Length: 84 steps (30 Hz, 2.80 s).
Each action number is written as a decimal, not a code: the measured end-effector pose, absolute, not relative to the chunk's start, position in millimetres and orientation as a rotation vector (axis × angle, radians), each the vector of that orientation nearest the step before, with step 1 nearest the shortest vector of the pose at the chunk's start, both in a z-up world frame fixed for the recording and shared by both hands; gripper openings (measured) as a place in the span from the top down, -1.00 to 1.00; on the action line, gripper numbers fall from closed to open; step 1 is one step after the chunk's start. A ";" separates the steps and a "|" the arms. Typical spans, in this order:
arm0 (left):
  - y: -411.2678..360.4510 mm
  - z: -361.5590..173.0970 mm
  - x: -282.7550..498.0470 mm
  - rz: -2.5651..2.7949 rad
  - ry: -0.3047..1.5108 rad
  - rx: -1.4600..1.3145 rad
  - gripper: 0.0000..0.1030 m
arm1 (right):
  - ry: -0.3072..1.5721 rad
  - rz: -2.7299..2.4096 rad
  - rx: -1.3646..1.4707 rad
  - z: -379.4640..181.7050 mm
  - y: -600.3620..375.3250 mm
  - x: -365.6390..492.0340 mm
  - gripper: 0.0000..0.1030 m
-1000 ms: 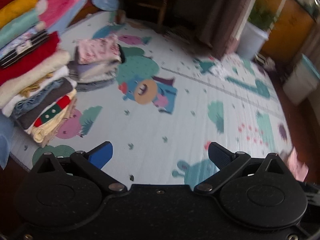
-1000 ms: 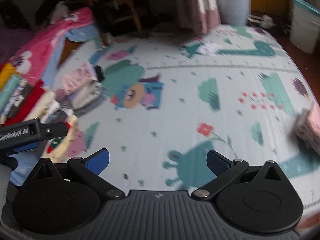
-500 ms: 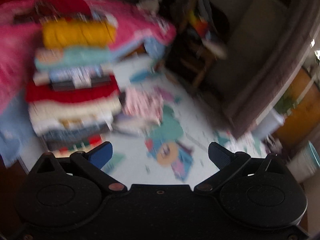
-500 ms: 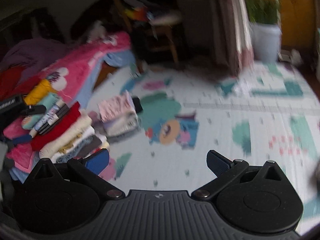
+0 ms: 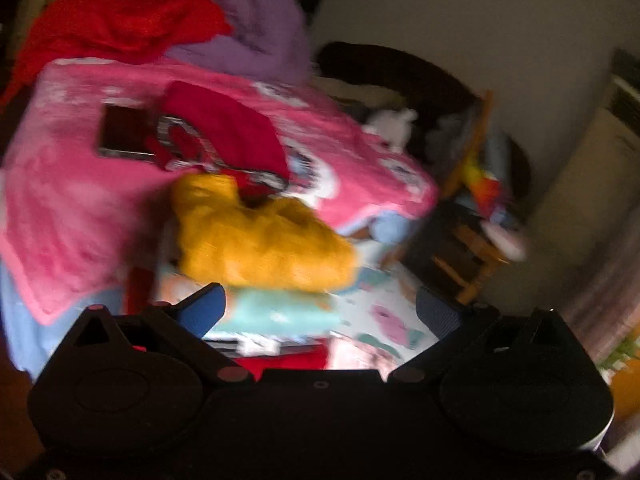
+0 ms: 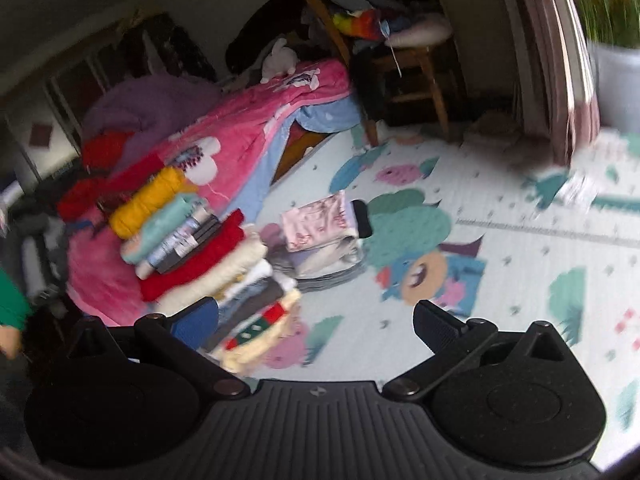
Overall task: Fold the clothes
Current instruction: 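Reach the left tool to the clothes pile and grasp the yellow sweater, then lift the yellow sweater with the left tool and drop it onto the mat, then grasp the sweater hem with the left tool while the right tool grasps the collar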
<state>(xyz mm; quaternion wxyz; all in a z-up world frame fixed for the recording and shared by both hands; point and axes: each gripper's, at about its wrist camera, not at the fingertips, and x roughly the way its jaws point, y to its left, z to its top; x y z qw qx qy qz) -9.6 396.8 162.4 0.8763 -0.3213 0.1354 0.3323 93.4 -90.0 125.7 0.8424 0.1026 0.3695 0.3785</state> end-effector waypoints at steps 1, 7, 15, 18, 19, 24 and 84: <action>405.1 158.4 -8.9 0.714 0.292 -0.679 -0.98 | 0.797 0.793 0.221 124.0 -89.4 95.4 -1.00; 447.0 125.1 -0.3 0.831 0.378 -0.634 -0.47 | 0.879 0.711 0.096 100.0 -82.2 97.0 -1.00; 477.1 105.6 2.3 0.793 0.351 -0.646 0.39 | 0.940 0.725 0.101 83.5 -79.8 94.1 -1.00; 464.4 113.1 6.4 0.788 0.328 -0.553 0.74 | 0.940 0.706 0.108 81.7 -81.8 97.4 -1.00; 459.6 116.0 6.5 0.779 0.307 -0.525 0.80 | 0.943 0.703 0.114 80.9 -82.5 98.8 -1.00; 428.5 146.9 3.8 0.693 0.142 -0.385 0.92 | 0.943 0.676 0.133 79.2 -90.0 100.1 -1.00; 19.3 -56.3 221.7 -0.217 0.981 0.313 0.12 | 1.018 0.329 -0.157 -74.5 -212.8 235.2 -0.39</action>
